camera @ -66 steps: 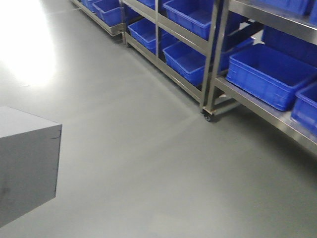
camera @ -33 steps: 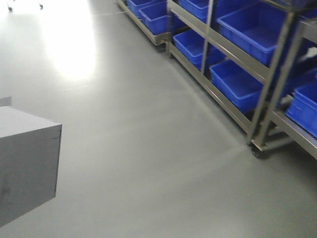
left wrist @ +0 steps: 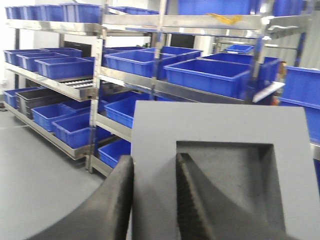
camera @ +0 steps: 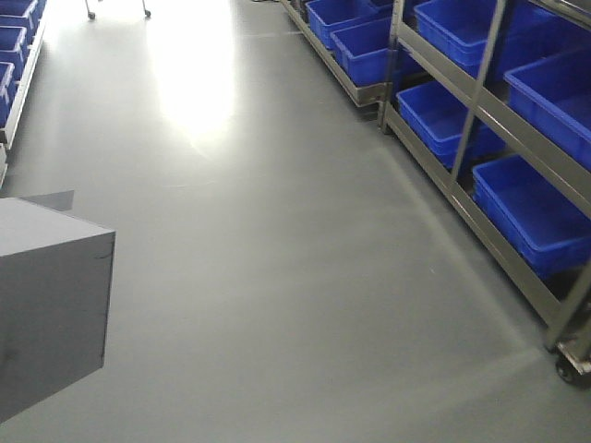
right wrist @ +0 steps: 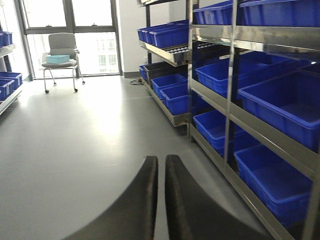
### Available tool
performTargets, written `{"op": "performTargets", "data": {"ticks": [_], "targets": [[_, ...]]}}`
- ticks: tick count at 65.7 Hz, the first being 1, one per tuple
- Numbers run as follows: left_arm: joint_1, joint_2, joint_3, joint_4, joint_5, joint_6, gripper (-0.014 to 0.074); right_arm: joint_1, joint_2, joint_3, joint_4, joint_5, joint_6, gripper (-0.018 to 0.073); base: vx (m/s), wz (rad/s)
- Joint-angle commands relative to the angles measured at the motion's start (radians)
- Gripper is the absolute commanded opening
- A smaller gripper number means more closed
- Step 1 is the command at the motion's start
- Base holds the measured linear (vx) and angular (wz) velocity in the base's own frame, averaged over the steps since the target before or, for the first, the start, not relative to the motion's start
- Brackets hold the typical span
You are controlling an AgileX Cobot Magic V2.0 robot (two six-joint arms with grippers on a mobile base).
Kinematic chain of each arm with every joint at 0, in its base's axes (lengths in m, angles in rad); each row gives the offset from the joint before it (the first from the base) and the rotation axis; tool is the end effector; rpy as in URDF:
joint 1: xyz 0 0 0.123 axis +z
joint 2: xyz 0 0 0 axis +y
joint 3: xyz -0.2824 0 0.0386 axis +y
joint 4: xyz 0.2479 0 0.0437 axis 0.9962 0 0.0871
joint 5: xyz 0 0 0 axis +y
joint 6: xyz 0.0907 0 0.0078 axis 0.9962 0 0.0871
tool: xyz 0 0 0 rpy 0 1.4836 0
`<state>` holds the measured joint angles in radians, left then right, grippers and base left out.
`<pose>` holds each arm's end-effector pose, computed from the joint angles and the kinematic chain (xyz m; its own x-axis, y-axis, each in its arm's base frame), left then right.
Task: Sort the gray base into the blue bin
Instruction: 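Drive along the aisle of blue bin shelves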
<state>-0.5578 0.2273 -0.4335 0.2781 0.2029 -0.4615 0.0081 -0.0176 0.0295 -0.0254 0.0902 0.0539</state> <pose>0.0517 -0.0263 0.3266 -0.0088 -0.2154 -0.9765 0.4888 0.8510 -0.1921 0.0564 0.0002 0.1959 -0.0150 0.0285 -0.9995 -0.0054 0.9996 0.0286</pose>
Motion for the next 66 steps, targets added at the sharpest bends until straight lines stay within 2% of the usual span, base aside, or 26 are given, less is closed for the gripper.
{"op": "performTargets", "data": {"ticks": [1,66], "targets": [[-0.003,0.011,-0.026,0.001,-0.102,-0.012,0.0005,-0.004,-0.008,0.001,-0.006,-0.074,-0.007,-0.0004,0.49,0.21],[-0.003,0.011,-0.026,0.001,-0.102,-0.012,0.0005,-0.004,-0.008,0.001,-0.006,-0.074,-0.007,-0.0004,0.46,0.20]]}}
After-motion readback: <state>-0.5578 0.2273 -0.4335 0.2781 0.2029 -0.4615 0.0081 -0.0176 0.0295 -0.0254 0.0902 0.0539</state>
